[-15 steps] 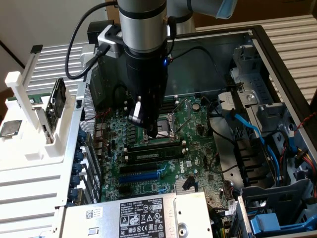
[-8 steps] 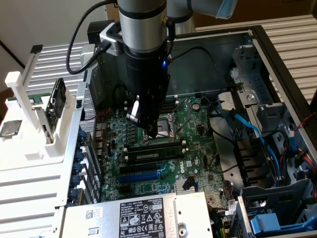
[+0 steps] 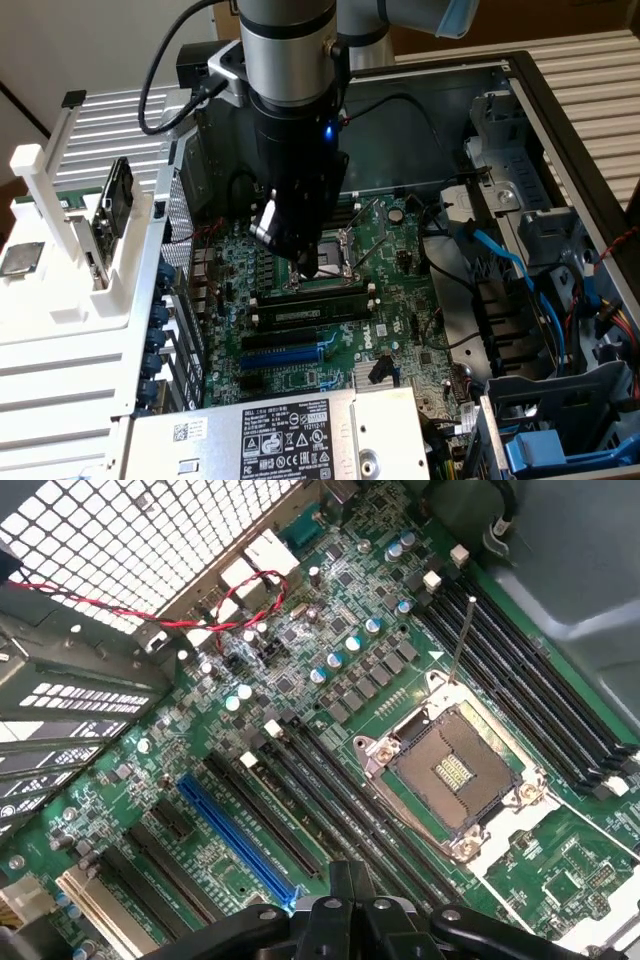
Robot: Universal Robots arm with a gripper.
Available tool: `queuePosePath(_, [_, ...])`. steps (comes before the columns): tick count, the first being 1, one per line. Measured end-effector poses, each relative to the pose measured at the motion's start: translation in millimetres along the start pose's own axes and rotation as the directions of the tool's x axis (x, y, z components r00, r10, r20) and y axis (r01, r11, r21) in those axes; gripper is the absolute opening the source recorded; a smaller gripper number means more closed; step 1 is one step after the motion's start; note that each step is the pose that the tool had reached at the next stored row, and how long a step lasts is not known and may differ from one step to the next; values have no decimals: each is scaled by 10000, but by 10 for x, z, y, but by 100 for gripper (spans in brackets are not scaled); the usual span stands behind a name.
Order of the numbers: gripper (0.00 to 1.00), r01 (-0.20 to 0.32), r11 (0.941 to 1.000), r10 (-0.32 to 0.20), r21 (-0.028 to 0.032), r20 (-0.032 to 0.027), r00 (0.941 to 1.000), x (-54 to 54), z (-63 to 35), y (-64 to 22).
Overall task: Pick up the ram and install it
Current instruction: 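Press down the ram until it locks into place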
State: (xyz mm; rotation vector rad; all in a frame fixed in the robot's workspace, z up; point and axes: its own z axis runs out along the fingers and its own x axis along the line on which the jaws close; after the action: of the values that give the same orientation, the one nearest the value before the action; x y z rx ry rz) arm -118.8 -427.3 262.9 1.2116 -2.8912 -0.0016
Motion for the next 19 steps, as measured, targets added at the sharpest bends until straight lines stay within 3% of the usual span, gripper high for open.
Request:
queuePosePath(2, [10, -927, 9957, 927, -13, 9, 9957, 0, 0, 0])
queuePosePath(10, [10, -1959, 9806, 1959, -31, 21, 9806, 0, 0, 0])
queuePosePath(15, [10, -2621, 9650, 2621, -41, 26, 9650, 0, 0, 0])
queuePosePath(19, [10, -3143, 9493, 3144, -50, 30, 9493, 0, 0, 0])
